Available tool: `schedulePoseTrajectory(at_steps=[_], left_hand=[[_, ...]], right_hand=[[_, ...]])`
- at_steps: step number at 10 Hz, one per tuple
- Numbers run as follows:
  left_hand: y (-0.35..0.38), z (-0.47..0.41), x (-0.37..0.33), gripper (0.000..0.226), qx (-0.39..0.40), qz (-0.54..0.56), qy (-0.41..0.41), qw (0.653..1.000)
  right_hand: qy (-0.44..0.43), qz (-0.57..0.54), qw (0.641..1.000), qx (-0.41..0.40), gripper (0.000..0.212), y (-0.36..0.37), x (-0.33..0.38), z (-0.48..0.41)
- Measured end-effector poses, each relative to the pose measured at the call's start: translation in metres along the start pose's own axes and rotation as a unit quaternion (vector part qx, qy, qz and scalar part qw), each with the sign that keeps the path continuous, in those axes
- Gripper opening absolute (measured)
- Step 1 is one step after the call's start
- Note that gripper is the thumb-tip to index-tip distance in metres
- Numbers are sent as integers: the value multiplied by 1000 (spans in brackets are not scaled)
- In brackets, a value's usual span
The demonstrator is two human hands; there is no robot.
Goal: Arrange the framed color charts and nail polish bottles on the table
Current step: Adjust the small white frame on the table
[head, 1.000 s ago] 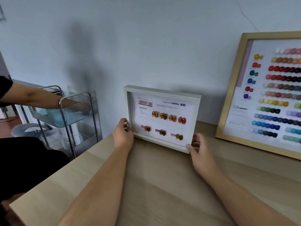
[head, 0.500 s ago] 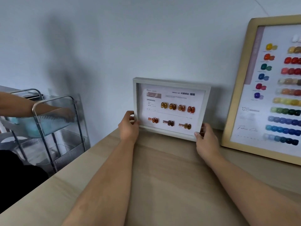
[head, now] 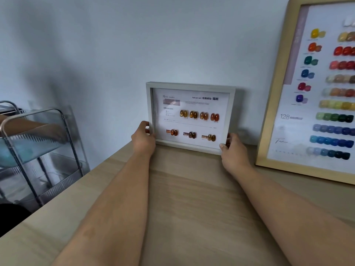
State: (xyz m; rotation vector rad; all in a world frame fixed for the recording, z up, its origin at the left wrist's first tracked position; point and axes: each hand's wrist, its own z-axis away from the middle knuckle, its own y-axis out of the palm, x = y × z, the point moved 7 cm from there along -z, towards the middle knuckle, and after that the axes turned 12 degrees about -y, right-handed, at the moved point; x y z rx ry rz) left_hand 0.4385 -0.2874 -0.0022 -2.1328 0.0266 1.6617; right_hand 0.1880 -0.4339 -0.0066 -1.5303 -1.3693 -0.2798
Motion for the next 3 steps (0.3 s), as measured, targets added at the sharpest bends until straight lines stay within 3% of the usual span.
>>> schedulePoseTrajectory(at_steps=[3], left_hand=[[-2, 10, 8, 45, 17, -36, -43, 998]], right_hand=[[8, 5, 1000, 12, 56, -4, 3, 10]])
